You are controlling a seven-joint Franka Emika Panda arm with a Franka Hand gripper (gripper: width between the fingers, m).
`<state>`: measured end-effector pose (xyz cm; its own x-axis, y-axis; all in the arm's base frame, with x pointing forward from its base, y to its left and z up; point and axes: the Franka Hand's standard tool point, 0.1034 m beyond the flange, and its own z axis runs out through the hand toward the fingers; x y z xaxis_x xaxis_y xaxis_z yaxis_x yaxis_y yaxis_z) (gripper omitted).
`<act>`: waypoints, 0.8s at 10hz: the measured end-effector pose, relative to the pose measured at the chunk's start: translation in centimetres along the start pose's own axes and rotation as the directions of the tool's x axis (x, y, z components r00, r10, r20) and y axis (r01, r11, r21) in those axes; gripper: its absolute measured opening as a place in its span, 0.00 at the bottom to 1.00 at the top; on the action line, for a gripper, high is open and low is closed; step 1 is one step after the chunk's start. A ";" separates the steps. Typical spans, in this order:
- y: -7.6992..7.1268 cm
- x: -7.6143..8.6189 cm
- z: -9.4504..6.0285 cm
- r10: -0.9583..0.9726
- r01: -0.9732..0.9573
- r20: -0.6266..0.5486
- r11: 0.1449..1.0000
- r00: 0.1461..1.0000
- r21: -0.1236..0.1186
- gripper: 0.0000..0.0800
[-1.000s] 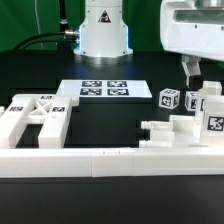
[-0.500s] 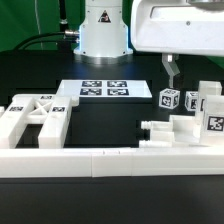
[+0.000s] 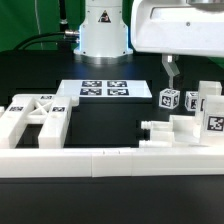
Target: Assemble chair
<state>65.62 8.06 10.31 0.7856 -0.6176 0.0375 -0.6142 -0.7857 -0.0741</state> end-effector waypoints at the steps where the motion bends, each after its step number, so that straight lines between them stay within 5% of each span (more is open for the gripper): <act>1: 0.0 0.0 0.0 0.000 0.000 0.000 1.000 1.000 0.000 0.81; 3: 0.1 0.1 0.0 -0.043 0.043 -0.011 0.999 0.999 0.004 0.81; 6: 2.8 -0.6 0.4 -0.312 0.313 -0.043 0.950 0.949 0.001 0.81; 8: 2.9 -0.8 0.8 -0.306 0.307 -0.042 0.952 0.951 -0.001 0.81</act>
Offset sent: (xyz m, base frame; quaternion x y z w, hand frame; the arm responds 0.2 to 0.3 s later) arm -0.0326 -0.0095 -0.0062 0.0086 0.0342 -0.1678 0.9852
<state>63.29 6.32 9.26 0.9321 -0.3481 0.1004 -0.3438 -0.9373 -0.0576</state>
